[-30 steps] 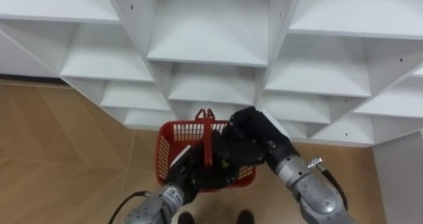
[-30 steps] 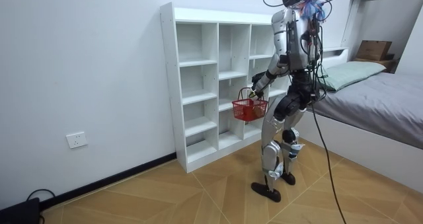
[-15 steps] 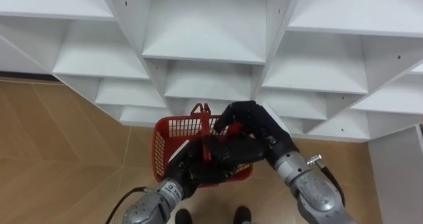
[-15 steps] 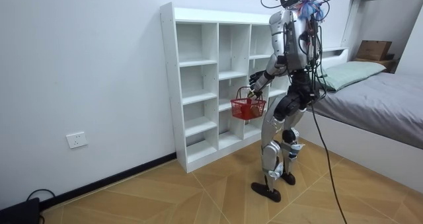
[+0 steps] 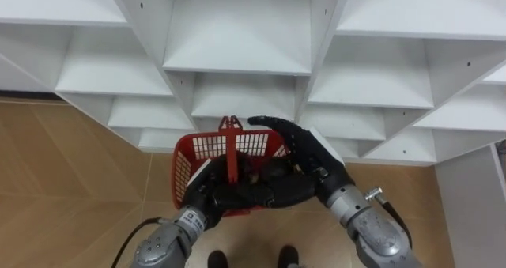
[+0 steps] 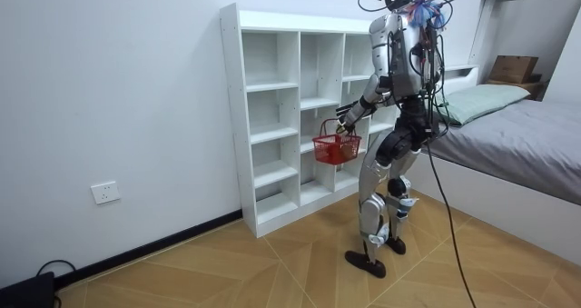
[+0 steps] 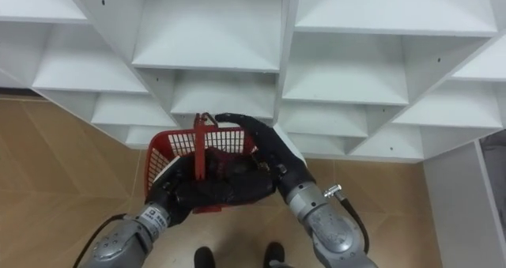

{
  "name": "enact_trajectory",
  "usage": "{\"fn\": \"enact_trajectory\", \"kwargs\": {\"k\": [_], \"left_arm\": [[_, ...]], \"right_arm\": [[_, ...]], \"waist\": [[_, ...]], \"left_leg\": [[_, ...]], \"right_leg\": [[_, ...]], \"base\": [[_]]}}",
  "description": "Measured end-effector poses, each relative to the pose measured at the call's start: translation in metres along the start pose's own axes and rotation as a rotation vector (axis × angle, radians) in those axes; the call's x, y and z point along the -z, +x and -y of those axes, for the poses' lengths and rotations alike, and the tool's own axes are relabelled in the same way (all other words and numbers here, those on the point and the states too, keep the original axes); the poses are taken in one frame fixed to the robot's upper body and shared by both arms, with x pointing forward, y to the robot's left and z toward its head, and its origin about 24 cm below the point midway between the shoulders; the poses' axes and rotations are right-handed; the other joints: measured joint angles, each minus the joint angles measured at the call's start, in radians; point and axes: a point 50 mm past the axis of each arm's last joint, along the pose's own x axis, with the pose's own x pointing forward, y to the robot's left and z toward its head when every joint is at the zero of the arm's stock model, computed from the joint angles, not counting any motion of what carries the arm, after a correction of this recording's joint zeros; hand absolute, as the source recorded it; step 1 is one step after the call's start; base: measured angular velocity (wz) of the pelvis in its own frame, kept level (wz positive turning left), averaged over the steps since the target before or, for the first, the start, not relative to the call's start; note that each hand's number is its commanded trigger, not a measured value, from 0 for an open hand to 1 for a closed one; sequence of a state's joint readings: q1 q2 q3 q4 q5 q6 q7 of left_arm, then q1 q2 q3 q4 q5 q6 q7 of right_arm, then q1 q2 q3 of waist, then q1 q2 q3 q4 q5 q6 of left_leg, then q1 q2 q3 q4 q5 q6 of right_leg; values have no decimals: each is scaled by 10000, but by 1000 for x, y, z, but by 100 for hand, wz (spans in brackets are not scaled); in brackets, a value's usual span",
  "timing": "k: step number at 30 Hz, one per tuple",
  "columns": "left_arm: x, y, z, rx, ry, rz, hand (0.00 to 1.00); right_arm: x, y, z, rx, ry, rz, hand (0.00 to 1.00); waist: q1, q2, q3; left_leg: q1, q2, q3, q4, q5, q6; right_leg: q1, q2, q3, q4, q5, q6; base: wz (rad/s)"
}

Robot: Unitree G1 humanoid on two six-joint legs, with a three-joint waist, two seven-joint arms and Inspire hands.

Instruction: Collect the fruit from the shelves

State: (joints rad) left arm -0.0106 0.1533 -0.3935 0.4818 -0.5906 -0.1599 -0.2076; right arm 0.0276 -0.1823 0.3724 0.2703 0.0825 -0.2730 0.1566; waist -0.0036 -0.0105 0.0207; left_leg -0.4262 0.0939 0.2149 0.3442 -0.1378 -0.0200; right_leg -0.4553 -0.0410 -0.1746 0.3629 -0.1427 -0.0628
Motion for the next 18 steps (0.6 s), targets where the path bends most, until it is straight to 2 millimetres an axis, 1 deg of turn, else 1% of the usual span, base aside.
{"fn": "enact_trajectory", "kwargs": {"k": [16,18], "left_arm": [[0,0,0,-8,-27,-18,100],[0,0,0,-9,-19,-18,100]], "right_arm": [[1,-1,1,-86,-69,-38,0],[1,-1,1,-88,-66,-39,0]], "waist": [[-13,11,-7],[27,11,-7]], "left_leg": [[11,3,5,-13,0,1],[22,2,8,-33,0,1]], "right_leg": [[-7,11,29,-5,32,3],[-8,19,52,-5,36,4]], "base": [[0],[0]]}}
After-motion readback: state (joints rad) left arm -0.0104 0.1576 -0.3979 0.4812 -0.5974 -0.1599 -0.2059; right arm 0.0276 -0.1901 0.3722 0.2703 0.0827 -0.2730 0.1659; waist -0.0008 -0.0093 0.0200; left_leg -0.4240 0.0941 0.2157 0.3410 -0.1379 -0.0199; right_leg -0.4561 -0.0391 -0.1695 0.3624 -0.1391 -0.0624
